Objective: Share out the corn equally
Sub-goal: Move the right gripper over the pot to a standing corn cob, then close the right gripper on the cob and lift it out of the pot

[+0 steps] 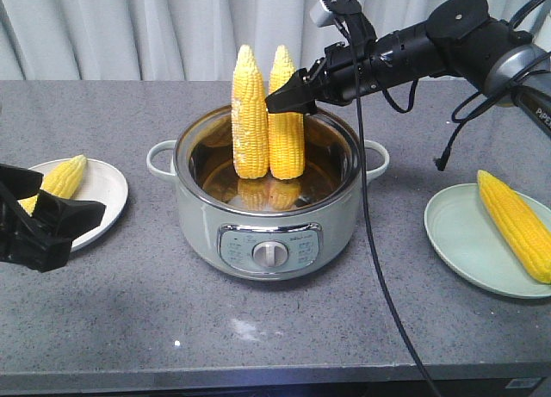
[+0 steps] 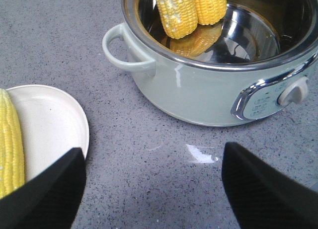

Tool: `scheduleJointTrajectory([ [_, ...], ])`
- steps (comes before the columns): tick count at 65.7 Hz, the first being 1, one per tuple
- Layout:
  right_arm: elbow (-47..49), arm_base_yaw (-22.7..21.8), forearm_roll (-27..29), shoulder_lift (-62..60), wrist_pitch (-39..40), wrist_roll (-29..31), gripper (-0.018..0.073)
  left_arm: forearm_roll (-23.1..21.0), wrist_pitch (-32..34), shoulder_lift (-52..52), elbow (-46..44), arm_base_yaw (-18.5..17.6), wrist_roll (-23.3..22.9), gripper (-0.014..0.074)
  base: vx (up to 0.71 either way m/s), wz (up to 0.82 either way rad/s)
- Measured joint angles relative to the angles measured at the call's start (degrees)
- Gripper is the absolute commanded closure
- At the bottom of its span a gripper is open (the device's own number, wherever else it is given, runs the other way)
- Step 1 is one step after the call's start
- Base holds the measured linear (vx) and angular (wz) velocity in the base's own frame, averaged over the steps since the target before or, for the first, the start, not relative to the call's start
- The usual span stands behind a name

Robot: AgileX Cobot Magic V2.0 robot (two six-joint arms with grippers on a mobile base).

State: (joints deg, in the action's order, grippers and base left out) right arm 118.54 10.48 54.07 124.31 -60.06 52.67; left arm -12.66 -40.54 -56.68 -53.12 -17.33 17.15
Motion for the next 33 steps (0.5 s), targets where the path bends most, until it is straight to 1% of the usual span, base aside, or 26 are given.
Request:
scheduleJointTrajectory([
  [18, 0.0, 0.0, 0.6, 0.0, -0.1, 0.5, 0.03, 0.0, 0.0, 0.0, 0.0, 0.0, 0.0, 0.0059, 0.0, 0.0],
  [25, 0.0, 0.0, 0.6, 0.0, -0.1, 0.5, 0.0347, 0.0, 0.0, 0.0, 0.0, 0.0, 0.0, 0.0059, 0.0, 0.0],
  [33, 0.0, 0.0, 0.6, 0.0, -0.1, 0.5, 0.0366, 0.0, 0.0, 0.0, 0.0, 0.0, 0.0, 0.0059, 0.0, 0.0],
])
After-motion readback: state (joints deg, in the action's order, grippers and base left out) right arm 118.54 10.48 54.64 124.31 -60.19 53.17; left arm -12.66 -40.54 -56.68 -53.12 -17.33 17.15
